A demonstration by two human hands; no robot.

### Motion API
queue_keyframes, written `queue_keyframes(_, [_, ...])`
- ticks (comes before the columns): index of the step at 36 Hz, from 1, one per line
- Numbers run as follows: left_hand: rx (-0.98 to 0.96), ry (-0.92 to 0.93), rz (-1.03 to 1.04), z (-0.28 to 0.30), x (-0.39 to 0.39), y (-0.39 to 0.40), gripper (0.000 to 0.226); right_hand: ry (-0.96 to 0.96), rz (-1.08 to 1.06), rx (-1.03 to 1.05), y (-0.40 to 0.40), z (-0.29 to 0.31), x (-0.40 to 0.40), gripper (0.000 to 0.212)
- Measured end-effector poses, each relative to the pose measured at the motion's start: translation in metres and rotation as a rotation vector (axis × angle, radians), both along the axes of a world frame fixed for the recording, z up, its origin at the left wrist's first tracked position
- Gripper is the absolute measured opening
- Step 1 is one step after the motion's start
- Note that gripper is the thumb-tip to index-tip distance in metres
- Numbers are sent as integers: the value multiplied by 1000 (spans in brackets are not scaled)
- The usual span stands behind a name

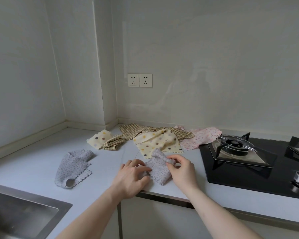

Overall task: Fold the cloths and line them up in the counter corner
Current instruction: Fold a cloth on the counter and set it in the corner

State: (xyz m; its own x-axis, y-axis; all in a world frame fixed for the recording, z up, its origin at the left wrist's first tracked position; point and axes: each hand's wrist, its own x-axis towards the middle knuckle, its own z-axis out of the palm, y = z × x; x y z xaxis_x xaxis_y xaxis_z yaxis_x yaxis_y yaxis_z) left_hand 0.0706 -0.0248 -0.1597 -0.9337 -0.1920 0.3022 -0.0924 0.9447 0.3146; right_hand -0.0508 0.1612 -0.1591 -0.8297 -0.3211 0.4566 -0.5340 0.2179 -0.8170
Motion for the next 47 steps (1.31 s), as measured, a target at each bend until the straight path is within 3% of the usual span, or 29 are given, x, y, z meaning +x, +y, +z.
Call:
queue_keyframes(6, [-34,29,32,-1,0,1,44,178,54,175,-3,0,12,25])
queue_keyframes(14, [16,85,34,0,0,-2,39,293,113,240,-7,-5,13,27])
queue_keyframes(20, [86,156,44,-1,1,-5,31,247,181,276,-5,1,24,31])
queue_keyframes(27, [206,177,103,0,-1,-5,17,206,191,364,-2,5,27,14])
queue_keyframes(31, [255,150,29,0,2,-7,43,212,191,419,-2,7,28,18])
queue_keyframes(39, [224,174,-44,0,6,-5,57,209,154,488,-2,8,29,20])
queue_keyframes(47, [99,175,29,0,3,-3,28,207,154,470,-2,10,30,20])
